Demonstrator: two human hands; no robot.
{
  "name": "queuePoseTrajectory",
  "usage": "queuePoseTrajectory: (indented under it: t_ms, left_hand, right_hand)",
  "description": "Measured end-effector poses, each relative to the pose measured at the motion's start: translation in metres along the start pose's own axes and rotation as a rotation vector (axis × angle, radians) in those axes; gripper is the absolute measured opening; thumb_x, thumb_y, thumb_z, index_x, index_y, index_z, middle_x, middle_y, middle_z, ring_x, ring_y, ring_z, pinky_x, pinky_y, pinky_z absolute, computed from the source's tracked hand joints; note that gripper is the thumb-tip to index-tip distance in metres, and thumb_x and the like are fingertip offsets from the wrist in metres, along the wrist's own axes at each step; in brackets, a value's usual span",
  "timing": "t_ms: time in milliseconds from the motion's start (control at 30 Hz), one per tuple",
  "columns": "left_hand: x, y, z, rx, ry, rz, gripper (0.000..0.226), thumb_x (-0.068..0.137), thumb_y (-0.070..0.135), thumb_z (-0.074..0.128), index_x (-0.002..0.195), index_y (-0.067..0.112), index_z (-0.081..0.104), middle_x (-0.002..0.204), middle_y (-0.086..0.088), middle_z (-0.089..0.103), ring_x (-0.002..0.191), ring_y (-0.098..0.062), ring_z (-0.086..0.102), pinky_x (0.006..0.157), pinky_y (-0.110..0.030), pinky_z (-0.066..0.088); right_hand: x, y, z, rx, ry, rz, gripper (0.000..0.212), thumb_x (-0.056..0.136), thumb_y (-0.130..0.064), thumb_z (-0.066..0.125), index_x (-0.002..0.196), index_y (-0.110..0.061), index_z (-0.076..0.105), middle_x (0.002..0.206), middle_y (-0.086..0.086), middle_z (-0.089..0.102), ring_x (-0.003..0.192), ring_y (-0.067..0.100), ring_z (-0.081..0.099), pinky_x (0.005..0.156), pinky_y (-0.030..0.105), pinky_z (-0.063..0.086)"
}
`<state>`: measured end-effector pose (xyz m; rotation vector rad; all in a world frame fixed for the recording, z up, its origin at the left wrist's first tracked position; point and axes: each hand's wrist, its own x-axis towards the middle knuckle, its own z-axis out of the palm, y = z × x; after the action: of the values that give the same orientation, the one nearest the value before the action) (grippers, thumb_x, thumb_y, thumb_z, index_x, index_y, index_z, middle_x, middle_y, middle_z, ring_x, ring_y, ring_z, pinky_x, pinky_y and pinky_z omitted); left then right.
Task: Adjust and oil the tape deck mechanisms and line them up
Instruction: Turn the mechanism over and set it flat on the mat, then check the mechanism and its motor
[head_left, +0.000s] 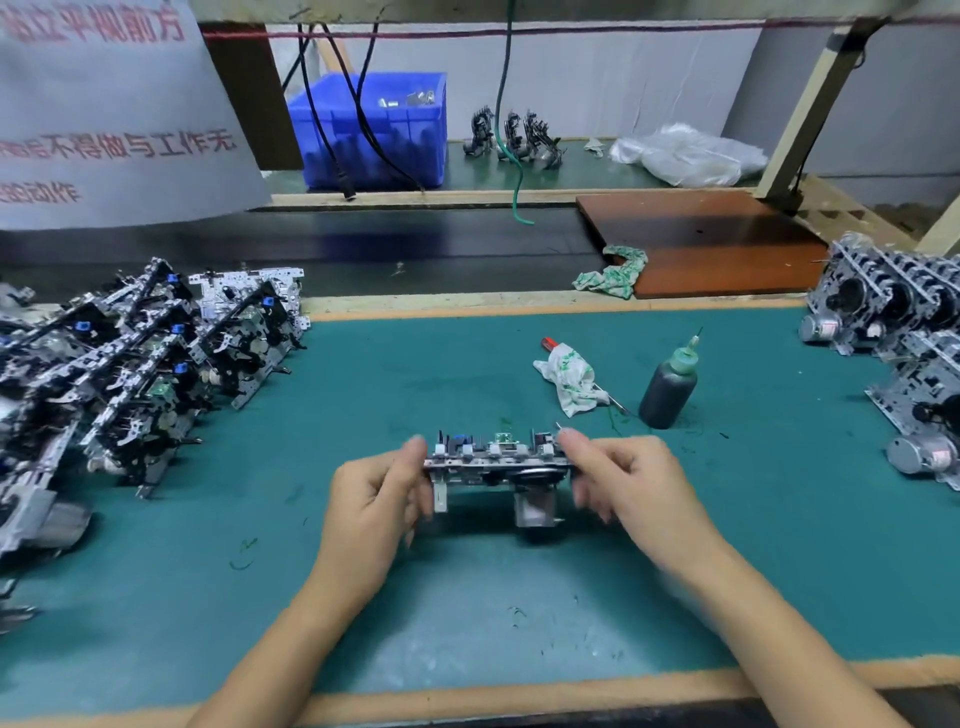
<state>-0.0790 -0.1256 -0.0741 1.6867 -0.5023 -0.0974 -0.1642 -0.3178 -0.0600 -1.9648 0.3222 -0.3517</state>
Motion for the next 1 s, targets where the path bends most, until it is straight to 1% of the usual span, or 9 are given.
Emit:
queuePoseTrajectory:
  t_ms: [133,233,333,400,500,567,667,767,1000]
  left_hand:
    - [0.010,0.001,0.002,-0.049,0.013,-0.084,0.058,0.088,0.049,0.047,0.042,0.016,0.038,0.036,-0.003,0.033,0.036,-0.016,0.034,0.042,-0.019,0.032]
    - [0.009,-0.005,0.001,-0.029,0.026,-0.139,0.056,0.083,0.052,0.041,0.048,0.007,0.039,0.036,-0.004,0.035,0.034,-0.015,0.035,0.041,-0.020,0.031]
    - [0.011,-0.006,-0.003,0.063,-0.010,-0.182,0.059,0.083,0.059,0.039,0.047,0.012,0.039,0.036,-0.004,0.039,0.034,-0.015,0.039,0.043,-0.023,0.034]
    - [0.013,-0.003,-0.007,0.237,0.004,-0.174,0.067,0.087,0.067,0.041,0.046,0.014,0.041,0.037,-0.003,0.044,0.038,-0.017,0.044,0.049,-0.030,0.037]
    - [0.017,0.002,-0.012,0.570,0.205,-0.013,0.056,0.085,0.071,0.040,0.064,0.020,0.051,0.052,0.008,0.051,0.056,-0.012,0.050,0.055,-0.031,0.038]
    - [0.018,0.012,-0.011,0.557,0.226,0.200,0.037,0.088,0.062,0.049,0.077,0.027,0.055,0.075,0.015,0.057,0.075,-0.009,0.051,0.066,-0.027,0.039]
    - [0.021,0.024,-0.003,0.581,0.058,0.471,0.030,0.086,0.046,0.054,0.094,0.020,0.068,0.093,0.009,0.058,0.091,-0.009,0.048,0.083,-0.022,0.036]
    - [0.024,0.032,0.011,0.498,-0.117,0.466,0.026,0.084,0.043,0.059,0.092,0.023,0.073,0.090,0.009,0.058,0.088,-0.007,0.048,0.081,-0.026,0.039]
    - [0.026,0.030,0.022,0.385,-0.094,0.388,0.012,0.080,0.033,0.066,0.082,0.027,0.076,0.075,0.008,0.055,0.078,-0.010,0.047,0.074,-0.034,0.042]
  right_hand:
    - [0.007,-0.006,0.005,0.098,-0.086,0.250,0.059,0.071,-0.066,0.054,0.037,-0.017,0.054,0.040,-0.003,0.047,0.038,0.009,0.039,0.043,0.011,0.033]
    - [0.006,-0.006,0.011,0.102,-0.066,0.244,0.060,0.062,-0.071,0.054,0.037,-0.016,0.053,0.038,-0.004,0.043,0.038,0.010,0.039,0.043,0.011,0.032]
    - [0.006,-0.010,0.013,0.041,-0.029,0.193,0.063,0.061,-0.074,0.048,0.035,-0.017,0.050,0.036,-0.004,0.043,0.038,0.008,0.040,0.046,0.012,0.035]
    - [0.007,-0.010,0.010,-0.065,-0.021,0.164,0.070,0.064,-0.080,0.044,0.036,-0.016,0.050,0.037,-0.003,0.044,0.039,0.010,0.042,0.052,0.020,0.039]
    - [0.008,-0.003,0.002,-0.465,0.037,0.085,0.079,0.064,-0.090,0.029,0.051,-0.013,0.047,0.043,-0.006,0.040,0.047,0.013,0.039,0.056,0.031,0.037]
    - [0.010,0.003,-0.003,-0.400,0.053,-0.027,0.058,0.062,-0.081,0.046,0.063,-0.024,0.050,0.058,-0.012,0.048,0.058,0.007,0.046,0.060,0.033,0.039]
    - [0.013,0.004,0.000,-0.076,-0.112,-0.109,0.031,0.064,-0.049,0.073,0.089,-0.038,0.058,0.091,-0.020,0.059,0.092,0.001,0.056,0.076,0.020,0.044]
    - [0.018,0.004,0.006,0.016,-0.157,-0.164,0.026,0.066,-0.033,0.075,0.089,-0.040,0.062,0.095,-0.024,0.064,0.098,0.000,0.058,0.084,0.016,0.044]
    - [0.019,0.007,0.007,-0.001,-0.118,-0.135,0.031,0.063,-0.038,0.078,0.085,-0.054,0.064,0.093,-0.026,0.066,0.096,0.004,0.060,0.088,0.022,0.045]
